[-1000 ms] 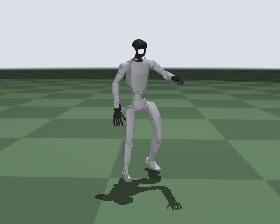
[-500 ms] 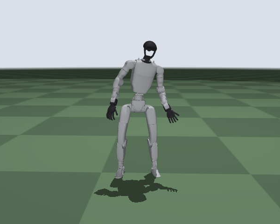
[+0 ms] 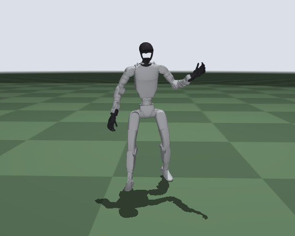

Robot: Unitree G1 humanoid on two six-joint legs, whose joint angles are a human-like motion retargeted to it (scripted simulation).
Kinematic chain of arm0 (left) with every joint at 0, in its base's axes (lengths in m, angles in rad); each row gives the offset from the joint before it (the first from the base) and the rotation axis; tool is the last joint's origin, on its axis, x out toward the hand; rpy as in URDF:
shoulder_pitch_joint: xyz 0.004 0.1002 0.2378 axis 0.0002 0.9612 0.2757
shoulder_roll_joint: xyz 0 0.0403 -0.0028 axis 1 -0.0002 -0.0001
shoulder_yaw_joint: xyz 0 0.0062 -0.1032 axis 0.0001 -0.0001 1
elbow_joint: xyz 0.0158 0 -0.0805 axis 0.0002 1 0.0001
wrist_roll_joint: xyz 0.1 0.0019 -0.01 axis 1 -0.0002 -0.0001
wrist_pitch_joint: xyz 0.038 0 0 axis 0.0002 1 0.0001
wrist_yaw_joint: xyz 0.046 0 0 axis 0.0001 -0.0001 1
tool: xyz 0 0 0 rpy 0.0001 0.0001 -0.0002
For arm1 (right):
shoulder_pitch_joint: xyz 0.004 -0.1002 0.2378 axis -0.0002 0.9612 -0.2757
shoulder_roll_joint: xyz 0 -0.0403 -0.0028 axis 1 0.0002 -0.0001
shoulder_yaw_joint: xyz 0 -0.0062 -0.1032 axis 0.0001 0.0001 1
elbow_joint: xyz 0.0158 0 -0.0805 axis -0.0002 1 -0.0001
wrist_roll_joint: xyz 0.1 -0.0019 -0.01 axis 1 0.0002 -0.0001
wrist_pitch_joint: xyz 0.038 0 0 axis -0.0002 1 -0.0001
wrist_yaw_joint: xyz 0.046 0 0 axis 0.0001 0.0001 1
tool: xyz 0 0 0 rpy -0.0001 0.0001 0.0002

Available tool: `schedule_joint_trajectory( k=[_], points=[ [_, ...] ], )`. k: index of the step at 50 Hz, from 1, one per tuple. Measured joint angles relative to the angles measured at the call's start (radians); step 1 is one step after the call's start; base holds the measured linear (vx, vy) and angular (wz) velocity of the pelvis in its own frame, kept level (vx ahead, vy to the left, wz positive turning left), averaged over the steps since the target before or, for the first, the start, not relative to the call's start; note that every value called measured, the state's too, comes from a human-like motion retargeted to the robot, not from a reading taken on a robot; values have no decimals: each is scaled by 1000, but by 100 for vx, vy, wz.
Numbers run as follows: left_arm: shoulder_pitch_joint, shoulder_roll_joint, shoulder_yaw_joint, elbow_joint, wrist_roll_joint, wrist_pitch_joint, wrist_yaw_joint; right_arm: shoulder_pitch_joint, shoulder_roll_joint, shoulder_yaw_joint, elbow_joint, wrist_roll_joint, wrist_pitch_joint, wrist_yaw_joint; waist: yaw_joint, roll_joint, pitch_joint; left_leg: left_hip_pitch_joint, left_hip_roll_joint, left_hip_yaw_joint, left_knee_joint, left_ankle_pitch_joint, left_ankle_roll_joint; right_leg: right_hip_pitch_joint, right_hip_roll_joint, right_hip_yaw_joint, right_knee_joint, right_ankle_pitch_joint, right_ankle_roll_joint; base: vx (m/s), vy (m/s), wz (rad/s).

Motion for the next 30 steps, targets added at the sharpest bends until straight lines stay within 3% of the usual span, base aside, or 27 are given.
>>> schedule_joint_trajectory(
  k=[5, 9, 13, 17, 22, 25, 30],
  points=[
    [-154, 133, -135, -23, 519, 194, 82, -5, -46, 54, -38, -14, -27, 47, -3, 7, -4, -178, -34, -49, 352, 40, -5, 61, -4, 51, -13, -27, 15, 33, -13, -57],
    [-305, 126, -327, 10, 692, 309, -51, -32, -64, 94, -60, -26, -26, 138, 28, -9, -4, -261, -59, 0, 362, -25, 9, 66, -18, 107, 3, -48, 49, 31, -3, -80],
    [-446, 69, -532, 92, 855, 387, -184, -90, -57, 139, -60, -44, -22, 99, 67, -34, 1, -319, -75, 45, 167, -23, 31, 79, -26, 156, -56, -35, 67, 27, 2, -72],
    [-585, 28, -836, 354, 1068, 424, -223, -135, -39, 201, -42, -14, -46, 41, 101, -52, 2, -290, -98, 1, -191, 18, 15, 107, -13, 190, -77, -52, 85, 35, 9, -66],
    [-659, -144, -1187, 848, 1348, 424, -147, -132, 20, 248, -22, -21, -99, -39, 136, -74, -6, -187, -75, -94, -459, 215, -35, 180, 35, 220, -53, -116, 62, 44, 16, -50],
    [-596, -227, -1238, 1047, 1394, 447, -31, -122, 54, 264, -31, -21, -114, -72, 141, -127, -19, -165, -81, -115, -434, 235, -15, 171, 32, 231, 32, -154, 43, 45, 19, -27],
    [-375, -232, -1068, 1027, 1182, 430, 137, -72, 97, 214, -70, 11, -121, -133, 166, -173, -6, -104, -65, -82, -376, 147, 17, 52, 16, 161, 372, -107, -23, 41, 19, -30]
  ],
)
